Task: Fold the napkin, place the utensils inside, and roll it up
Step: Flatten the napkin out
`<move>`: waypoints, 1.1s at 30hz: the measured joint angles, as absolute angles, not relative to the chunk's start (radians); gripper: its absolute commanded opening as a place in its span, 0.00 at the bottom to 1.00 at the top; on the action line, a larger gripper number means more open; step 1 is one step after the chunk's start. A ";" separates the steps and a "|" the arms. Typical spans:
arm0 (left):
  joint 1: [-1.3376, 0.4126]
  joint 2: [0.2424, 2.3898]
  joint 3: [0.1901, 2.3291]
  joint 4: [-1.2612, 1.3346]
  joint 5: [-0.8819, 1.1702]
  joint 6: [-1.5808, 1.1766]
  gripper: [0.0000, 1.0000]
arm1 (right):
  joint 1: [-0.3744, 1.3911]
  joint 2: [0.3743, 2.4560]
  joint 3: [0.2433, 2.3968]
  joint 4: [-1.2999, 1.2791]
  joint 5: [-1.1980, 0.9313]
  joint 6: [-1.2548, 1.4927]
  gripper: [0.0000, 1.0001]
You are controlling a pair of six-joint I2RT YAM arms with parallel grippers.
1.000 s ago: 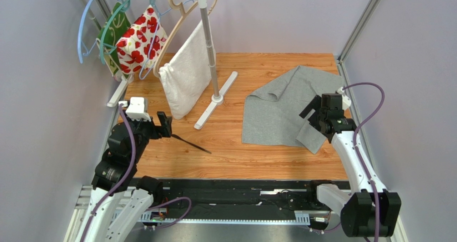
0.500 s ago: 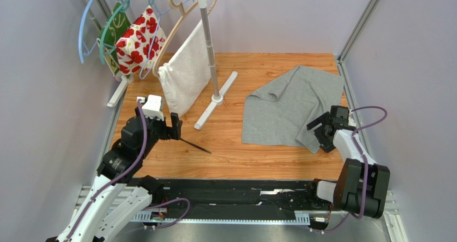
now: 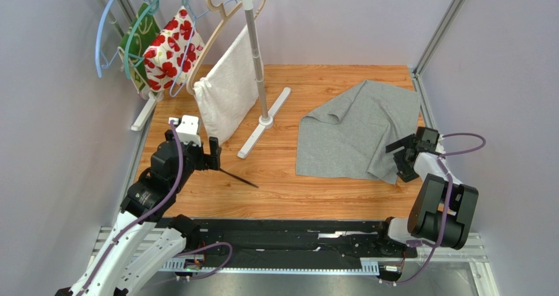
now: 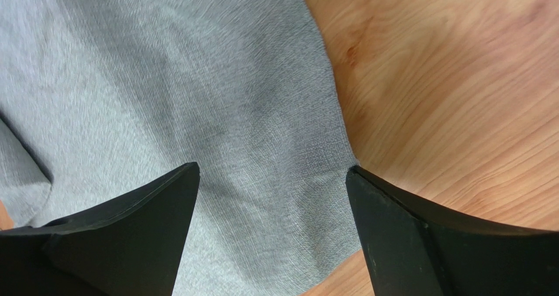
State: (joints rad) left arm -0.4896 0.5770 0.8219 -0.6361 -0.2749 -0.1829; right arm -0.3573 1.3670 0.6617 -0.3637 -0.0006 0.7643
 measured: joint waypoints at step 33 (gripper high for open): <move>-0.490 0.567 0.822 -0.635 -0.296 -0.169 0.98 | 0.064 1.206 0.926 -0.523 0.379 0.538 0.88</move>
State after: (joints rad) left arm -0.4896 0.5674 0.8215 -0.6353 -0.2958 -0.1688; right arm 0.0639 1.2060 0.9264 -0.5232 0.3794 0.5381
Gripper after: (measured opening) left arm 0.982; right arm 0.886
